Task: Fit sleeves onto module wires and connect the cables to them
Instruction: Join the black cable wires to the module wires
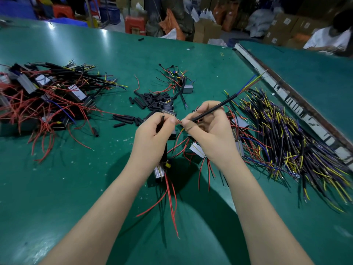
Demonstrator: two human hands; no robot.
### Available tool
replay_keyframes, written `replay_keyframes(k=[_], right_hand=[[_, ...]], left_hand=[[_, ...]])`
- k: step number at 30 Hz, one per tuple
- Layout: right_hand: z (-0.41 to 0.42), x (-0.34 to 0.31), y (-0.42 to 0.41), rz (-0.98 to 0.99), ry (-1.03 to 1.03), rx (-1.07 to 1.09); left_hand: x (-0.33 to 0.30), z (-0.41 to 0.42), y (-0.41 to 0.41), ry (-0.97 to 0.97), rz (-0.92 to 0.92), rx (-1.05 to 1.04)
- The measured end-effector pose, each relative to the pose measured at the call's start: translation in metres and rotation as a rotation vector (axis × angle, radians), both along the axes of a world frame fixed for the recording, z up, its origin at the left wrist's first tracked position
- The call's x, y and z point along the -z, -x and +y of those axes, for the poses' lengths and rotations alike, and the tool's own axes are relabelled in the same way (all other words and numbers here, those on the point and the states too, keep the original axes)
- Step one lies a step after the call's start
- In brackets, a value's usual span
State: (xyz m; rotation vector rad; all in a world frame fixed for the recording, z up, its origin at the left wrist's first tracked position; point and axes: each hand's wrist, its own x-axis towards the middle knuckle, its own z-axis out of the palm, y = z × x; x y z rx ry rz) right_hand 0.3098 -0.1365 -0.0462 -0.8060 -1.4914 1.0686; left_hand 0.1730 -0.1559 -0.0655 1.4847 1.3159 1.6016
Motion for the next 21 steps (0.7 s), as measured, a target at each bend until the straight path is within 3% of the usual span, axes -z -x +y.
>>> replay_keyframes(k=[11, 21], right_hand=[[0.0019, -0.0014, -0.0024, -0.035, -0.025, 0.091], [-0.001, -0.0068, -0.0017, 0.024, 0.057, 0.122]], left_hand=[[0.0052, 0.0045, 0.0001, -0.013, -0.055, -0.028], [0.0059, 0.0045, -0.0026, 0.055, -0.125, 0.07]])
